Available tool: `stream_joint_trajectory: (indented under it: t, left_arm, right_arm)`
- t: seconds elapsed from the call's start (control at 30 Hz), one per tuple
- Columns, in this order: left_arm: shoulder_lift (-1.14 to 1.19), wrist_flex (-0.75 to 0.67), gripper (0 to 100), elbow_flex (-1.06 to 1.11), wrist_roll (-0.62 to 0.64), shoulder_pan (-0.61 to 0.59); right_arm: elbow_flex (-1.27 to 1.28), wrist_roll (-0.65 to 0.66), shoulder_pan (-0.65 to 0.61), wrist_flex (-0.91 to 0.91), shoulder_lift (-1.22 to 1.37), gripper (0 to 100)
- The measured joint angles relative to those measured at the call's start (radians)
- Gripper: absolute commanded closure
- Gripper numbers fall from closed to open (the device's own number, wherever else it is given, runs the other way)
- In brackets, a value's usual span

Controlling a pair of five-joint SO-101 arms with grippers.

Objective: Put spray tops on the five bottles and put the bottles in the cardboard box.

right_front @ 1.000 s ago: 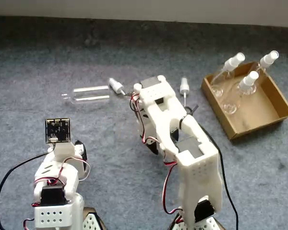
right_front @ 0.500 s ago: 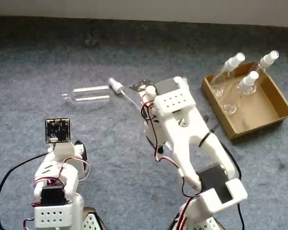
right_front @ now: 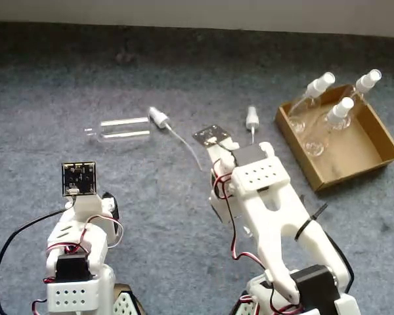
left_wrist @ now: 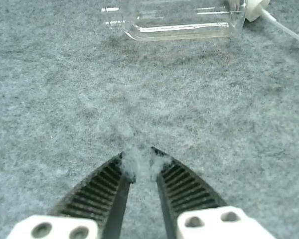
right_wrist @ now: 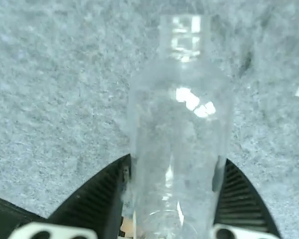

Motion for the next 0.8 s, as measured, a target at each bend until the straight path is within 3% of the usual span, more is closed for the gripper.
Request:
stream_joint_trajectory:
  t: [0.2, 0.37, 0.53, 0.8]
  left_arm:
    - [0.0, 0.0, 99, 0.0, 0.0, 0.0]
    - [0.0, 0.0, 99, 0.0, 0.0, 0.0]
    - [0.0, 0.0, 99, 0.0, 0.0, 0.0]
    - [0.0, 0.0, 99, 0.0, 0.0, 0.0]
  right_arm:
    - [0.137, 0.009, 0.081, -0.198, -0.002, 78.5]
    - [0.222, 0.141, 0.121, -0.324, -0.002, 78.3]
    - [0.264, 0.158, 0.129, -0.367, -0.002, 67.9]
    - [0.264, 0.164, 0.129, -0.37, -0.002, 67.0]
